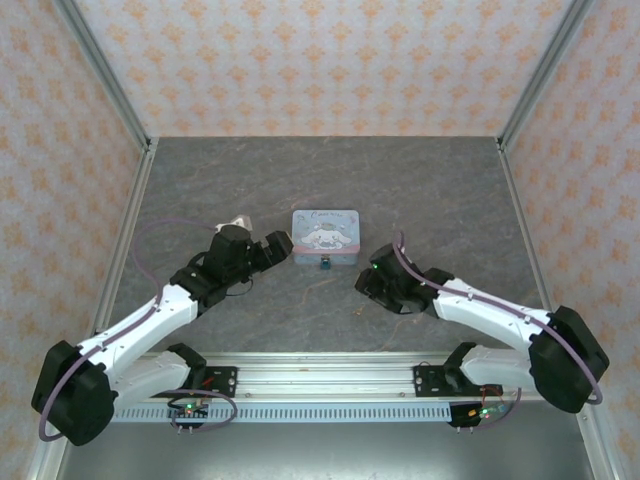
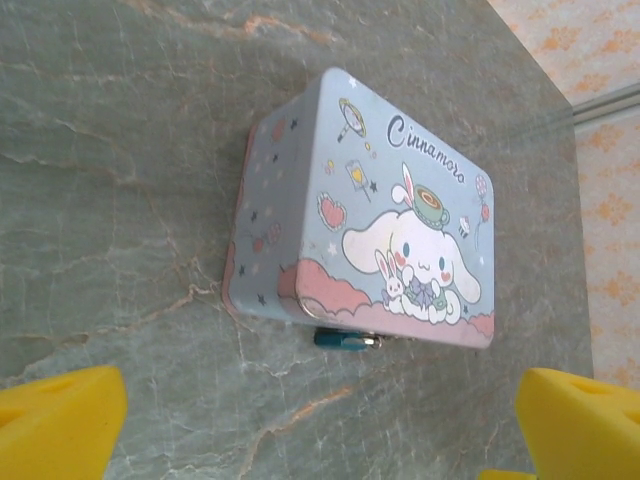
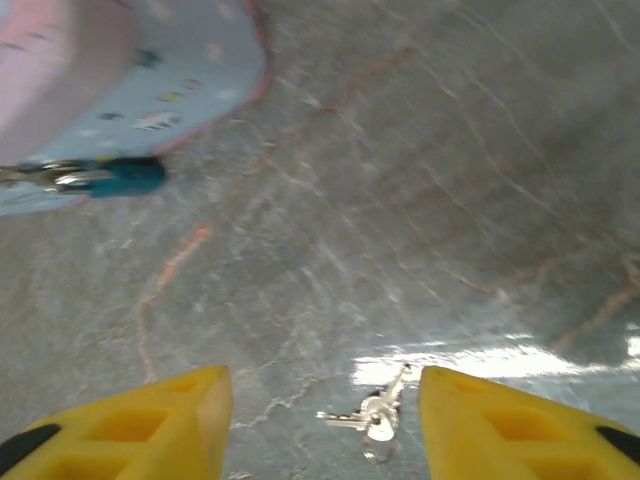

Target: Unlock the padlock with the key

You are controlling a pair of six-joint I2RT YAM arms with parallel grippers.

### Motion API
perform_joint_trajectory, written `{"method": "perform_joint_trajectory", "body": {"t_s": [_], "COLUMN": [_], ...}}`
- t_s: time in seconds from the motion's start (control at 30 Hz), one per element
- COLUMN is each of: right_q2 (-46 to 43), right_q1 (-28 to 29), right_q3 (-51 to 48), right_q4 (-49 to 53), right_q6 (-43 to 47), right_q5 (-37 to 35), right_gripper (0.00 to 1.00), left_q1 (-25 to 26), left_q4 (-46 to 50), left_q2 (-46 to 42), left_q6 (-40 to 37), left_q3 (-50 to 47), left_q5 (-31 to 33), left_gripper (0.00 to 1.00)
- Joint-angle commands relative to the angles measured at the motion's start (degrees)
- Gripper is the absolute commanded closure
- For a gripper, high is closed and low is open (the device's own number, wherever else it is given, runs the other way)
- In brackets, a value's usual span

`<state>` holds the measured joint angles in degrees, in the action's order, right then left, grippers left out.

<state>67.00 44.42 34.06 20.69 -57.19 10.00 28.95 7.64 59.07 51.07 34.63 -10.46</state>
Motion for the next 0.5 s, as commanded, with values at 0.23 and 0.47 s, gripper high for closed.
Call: {"method": "perform_joint_trajectory", "body": {"t_s": [0.23, 0.47], "right_q2": [5.1, 13.2], "right_q1": [7.4, 10.9], "right_q3": [-0.1, 5.2], "right_q4": [3.5, 5.6], "right_q6": [-15.7, -18.0], "right_q5": [-11.3, -12.8], "right_gripper": [0.52, 0.53], "left_q1": [2.4, 3.2], "left_q4": [-4.8, -8.3], "left_q2": [1.9, 4.7], "left_q6": [2.1, 2.4], "left_q3": [-3.1, -3.6], "left_q5": [-0.2, -1.5], "left_gripper": [0.00, 0.00]}}
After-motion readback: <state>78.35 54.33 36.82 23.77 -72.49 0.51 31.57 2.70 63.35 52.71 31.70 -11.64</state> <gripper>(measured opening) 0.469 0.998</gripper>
